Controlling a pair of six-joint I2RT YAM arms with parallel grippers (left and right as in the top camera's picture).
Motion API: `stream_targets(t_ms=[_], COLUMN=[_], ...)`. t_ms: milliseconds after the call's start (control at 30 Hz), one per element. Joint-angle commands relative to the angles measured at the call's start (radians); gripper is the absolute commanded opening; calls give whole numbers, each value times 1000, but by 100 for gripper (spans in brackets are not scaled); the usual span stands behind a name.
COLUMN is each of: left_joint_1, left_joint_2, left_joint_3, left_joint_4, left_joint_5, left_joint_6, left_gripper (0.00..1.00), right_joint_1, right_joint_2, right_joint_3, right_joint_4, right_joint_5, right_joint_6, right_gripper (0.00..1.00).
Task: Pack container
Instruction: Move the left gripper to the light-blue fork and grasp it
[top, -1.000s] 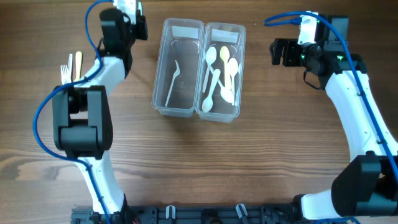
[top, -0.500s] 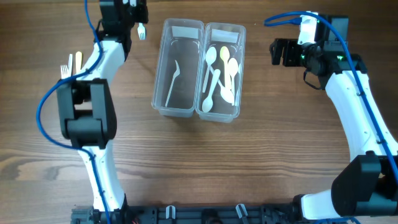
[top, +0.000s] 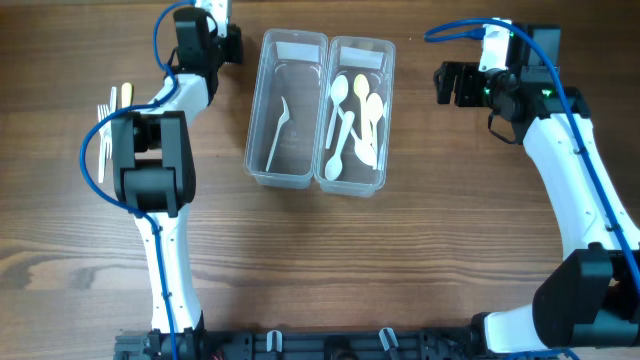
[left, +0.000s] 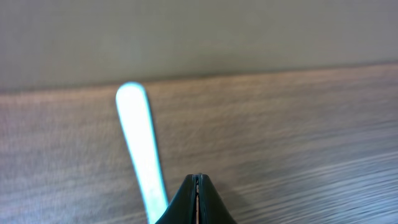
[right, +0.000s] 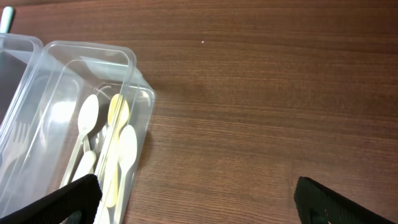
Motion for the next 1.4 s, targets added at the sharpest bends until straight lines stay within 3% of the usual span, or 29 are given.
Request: stream_targets(t_ms=[0, 300, 767, 1067, 1367], left_joint_1=[16, 19, 22, 21, 21], left_joint_2=[53, 79, 47, -95, -302], left_joint_3=[20, 20, 21, 21, 21], left_joint_4=[14, 21, -267, -584, -996], left_joint_5=[-4, 1, -82, -146, -146], left_joint_6=[23, 23, 23, 12, -122], left_gripper=[4, 4, 4, 4, 4], right_joint_1=[0, 0, 0, 0, 0], right_joint_2=[-11, -11, -11, -11, -11], right_joint_3=[2, 2, 2, 2, 2], right_joint_4=[4, 4, 4, 4, 4], right_joint_5=[9, 9, 9, 9, 9], right_joint_6=[-11, -11, -11, -11, -11], right_gripper=[100, 100, 100, 100, 100])
